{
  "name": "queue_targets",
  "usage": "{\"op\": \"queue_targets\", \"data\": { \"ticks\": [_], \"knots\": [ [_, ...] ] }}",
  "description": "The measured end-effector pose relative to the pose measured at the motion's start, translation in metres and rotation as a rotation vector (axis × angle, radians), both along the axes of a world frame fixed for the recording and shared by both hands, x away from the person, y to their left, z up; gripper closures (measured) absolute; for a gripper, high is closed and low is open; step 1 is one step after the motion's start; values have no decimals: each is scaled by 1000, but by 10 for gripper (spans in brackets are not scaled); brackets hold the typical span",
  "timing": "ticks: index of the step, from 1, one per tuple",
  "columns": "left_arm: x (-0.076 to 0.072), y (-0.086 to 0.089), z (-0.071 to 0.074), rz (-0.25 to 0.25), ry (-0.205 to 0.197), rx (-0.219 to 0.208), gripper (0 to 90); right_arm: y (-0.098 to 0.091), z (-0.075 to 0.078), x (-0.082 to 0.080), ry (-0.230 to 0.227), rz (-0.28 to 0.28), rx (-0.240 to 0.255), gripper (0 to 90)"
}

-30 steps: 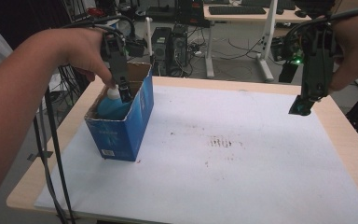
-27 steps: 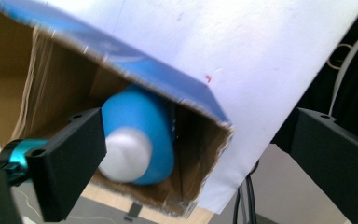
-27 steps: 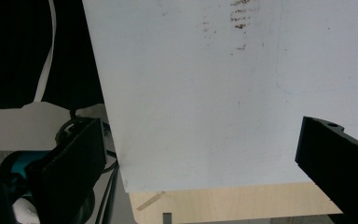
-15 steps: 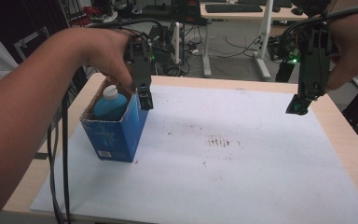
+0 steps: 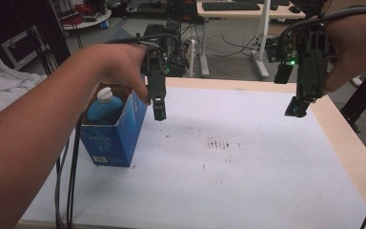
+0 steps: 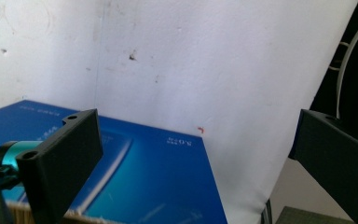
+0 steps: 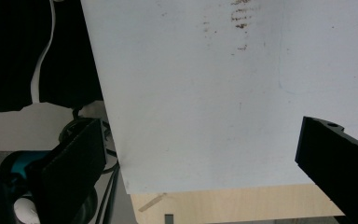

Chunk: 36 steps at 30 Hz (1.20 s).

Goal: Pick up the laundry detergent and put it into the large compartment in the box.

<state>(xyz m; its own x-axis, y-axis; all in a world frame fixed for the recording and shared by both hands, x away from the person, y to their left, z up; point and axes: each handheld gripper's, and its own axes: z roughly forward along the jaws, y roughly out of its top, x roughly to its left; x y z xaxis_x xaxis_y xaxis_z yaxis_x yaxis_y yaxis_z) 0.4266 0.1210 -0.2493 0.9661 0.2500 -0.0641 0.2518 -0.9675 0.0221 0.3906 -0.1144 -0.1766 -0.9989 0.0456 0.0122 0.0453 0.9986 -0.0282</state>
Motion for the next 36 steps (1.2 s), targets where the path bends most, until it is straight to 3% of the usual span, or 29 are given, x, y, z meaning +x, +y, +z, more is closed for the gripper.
{"op": "queue_targets", "data": {
  "ticks": [8,36],
  "knots": [
    [5,-6,-5,-28,-9,-14,17,-7,5,1,-7,-9,20,10],
    [4,-5,-11,-16,3,1,17,-7,4,2,-6,-12,14,10]
  ]
}}
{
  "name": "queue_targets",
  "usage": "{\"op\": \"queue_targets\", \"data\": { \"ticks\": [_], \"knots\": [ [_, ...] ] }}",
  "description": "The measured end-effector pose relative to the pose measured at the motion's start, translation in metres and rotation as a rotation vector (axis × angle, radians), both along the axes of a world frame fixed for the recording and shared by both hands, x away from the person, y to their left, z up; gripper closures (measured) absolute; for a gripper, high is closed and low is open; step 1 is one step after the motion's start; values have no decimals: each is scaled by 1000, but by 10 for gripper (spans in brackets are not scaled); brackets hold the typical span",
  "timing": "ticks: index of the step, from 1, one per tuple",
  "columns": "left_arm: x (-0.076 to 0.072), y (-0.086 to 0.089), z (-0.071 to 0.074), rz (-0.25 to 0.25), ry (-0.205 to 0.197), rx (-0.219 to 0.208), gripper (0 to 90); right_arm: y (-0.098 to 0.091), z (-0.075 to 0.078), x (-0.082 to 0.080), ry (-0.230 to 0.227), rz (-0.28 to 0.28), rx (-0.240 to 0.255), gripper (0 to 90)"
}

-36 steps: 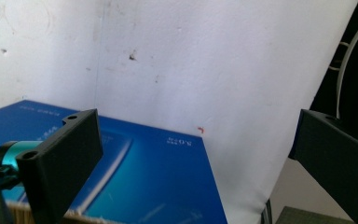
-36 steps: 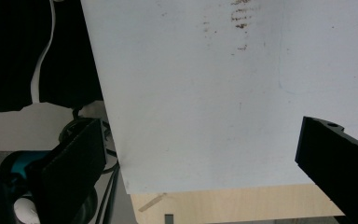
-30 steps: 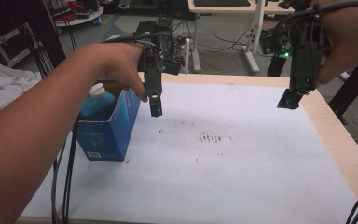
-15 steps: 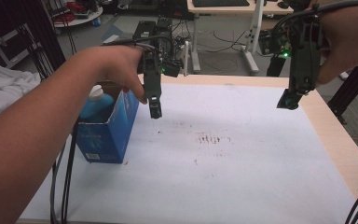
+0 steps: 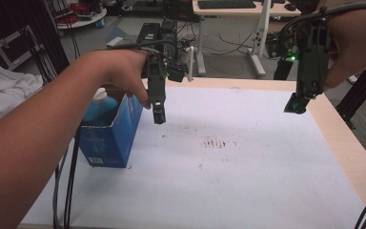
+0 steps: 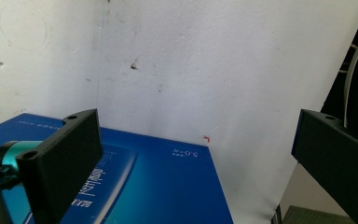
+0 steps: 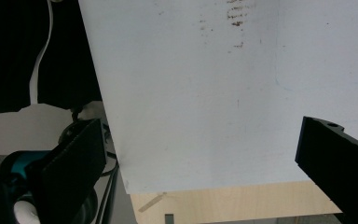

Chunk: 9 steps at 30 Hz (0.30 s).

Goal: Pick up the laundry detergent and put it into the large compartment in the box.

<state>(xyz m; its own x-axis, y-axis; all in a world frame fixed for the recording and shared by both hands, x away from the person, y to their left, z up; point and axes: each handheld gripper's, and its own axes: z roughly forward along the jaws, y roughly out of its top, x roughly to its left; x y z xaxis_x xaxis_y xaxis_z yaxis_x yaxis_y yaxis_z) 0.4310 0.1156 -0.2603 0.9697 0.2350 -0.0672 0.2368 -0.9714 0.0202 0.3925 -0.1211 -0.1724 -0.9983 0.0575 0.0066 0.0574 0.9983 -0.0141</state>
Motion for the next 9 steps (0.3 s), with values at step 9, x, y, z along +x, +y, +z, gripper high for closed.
{"op": "queue_targets", "data": {
  "ticks": [9],
  "knots": [
    [-1,1,1,-4,0,5,17,1,0,0,1,5,-1,10]
  ]
}}
